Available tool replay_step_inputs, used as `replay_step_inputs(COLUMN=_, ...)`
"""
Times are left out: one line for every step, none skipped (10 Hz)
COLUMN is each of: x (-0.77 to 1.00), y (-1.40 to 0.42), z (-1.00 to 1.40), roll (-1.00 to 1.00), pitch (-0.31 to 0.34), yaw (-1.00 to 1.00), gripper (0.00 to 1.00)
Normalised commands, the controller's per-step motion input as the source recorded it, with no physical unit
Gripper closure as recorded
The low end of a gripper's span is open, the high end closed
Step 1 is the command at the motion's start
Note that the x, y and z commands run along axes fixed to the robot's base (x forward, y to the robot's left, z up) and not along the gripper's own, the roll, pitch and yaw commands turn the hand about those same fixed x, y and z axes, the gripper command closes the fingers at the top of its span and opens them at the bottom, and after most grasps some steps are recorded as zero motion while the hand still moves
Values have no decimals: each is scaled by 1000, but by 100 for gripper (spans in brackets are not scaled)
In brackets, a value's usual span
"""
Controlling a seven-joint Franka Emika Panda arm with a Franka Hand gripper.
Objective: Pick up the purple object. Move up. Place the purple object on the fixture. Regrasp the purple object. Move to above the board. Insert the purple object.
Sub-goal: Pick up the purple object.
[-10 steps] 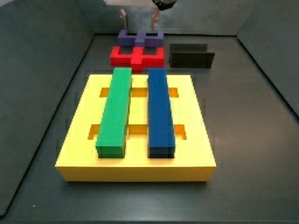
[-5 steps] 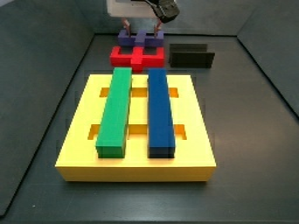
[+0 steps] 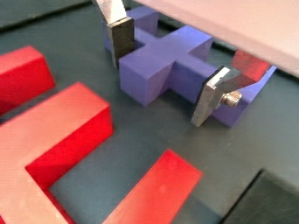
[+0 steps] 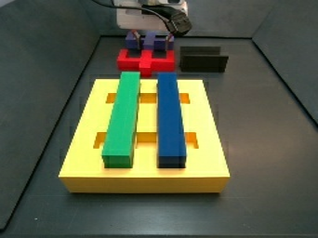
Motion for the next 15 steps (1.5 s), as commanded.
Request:
replay_step_inputs(x=-49, y=57, z=0, roll=0, pitch=0, yaw=0, gripper=0)
replay_step_inputs(x=0, y=0, z=171, roll=-21, pitch=0, yaw=-103, gripper=0)
replay_step_inputs(x=0, y=6, z=0, roll=-21, pitch=0, yaw=0, gripper=0)
replay_step_inputs(x=0, y=29, z=0, roll=-31, pitch=0, yaw=0, gripper=0)
replay_step_inputs(x=-37, y=0, z=254, roll=-103, pitch=-79, yaw=0, gripper=0)
replay_step_inputs(x=0, y=0, z=306, roll=-79, pitch=-83, yaw=0, gripper=0)
replay_step_inputs(x=0, y=0, z=254, roll=-73, pitch=-87, yaw=0, gripper=0)
replay_step_inputs(x=0, y=0, z=0, roll=-4, pitch=0, yaw=0, gripper=0)
replay_step_inputs(x=0, y=0, z=-283, roll=0, pitch=0, yaw=-60, gripper=0)
replay_step_inputs(x=0, y=0, z=-109, roll=-6, pitch=-4, yaw=-26, gripper=0)
replay_step_inputs(x=0, y=49, z=0, roll=-33, pitch=0, yaw=0, gripper=0)
replay_step_inputs(x=0, y=37, z=-183, roll=0, pitch=0, yaw=0, gripper=0)
replay_step_inputs(x=0, y=0, z=0, roll=0, pitch=0, yaw=0, gripper=0)
replay_step_inputs(x=0, y=0, z=0, roll=0, pitch=0, yaw=0, gripper=100)
replay_step_inputs(x=0, y=0, z=0, roll=0, pitch=0, yaw=0, gripper=100)
